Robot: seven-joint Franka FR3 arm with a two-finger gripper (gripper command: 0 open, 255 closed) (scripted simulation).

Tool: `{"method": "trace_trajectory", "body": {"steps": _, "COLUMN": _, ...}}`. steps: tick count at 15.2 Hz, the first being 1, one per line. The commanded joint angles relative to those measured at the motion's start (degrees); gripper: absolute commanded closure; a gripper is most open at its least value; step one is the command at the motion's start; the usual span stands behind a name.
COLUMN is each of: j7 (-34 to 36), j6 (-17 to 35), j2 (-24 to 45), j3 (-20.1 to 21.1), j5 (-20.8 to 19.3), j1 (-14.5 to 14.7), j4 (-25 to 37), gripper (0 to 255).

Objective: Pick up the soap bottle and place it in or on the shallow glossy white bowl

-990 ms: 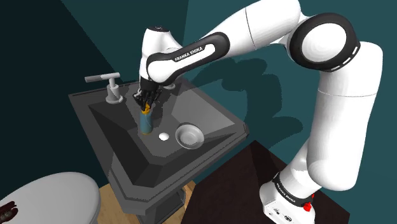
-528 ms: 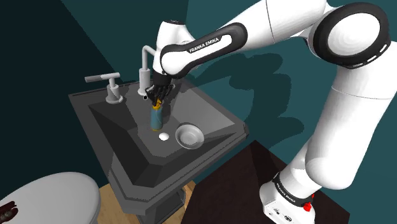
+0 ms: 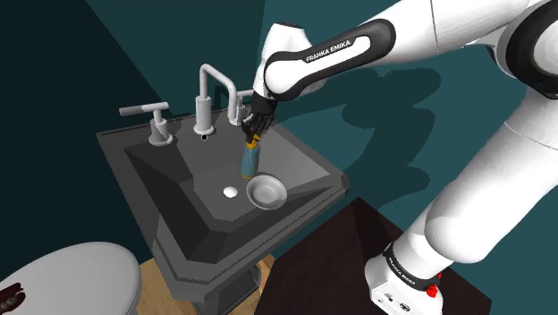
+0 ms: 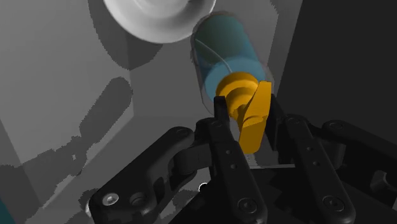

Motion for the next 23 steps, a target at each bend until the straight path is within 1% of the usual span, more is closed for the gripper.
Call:
{"method": "trace_trajectory", "body": {"steps": 1, "j7": -3.27, "j6": -0.72, "j2": -3.75, "j3": -1.02, "j5": 1.54, "j1": -1.27, "j4": -3.12, "gripper": 255}}
{"method": "trace_trajectory", "body": {"steps": 7, "j7": -11.42, "j6": -3.66, "j2": -13.00, "j3": -5.13, "j5": 3.91, "j1": -3.95, "j4": -9.89, "gripper": 255}}
{"method": "trace_trajectory", "body": {"steps": 23, "j7": -12.07, "j6": 9.53, "j2": -5.11, "j3": -4.74, "j5": 4.08, "j1": -3.75, "j4": -15.23, "gripper": 255}}
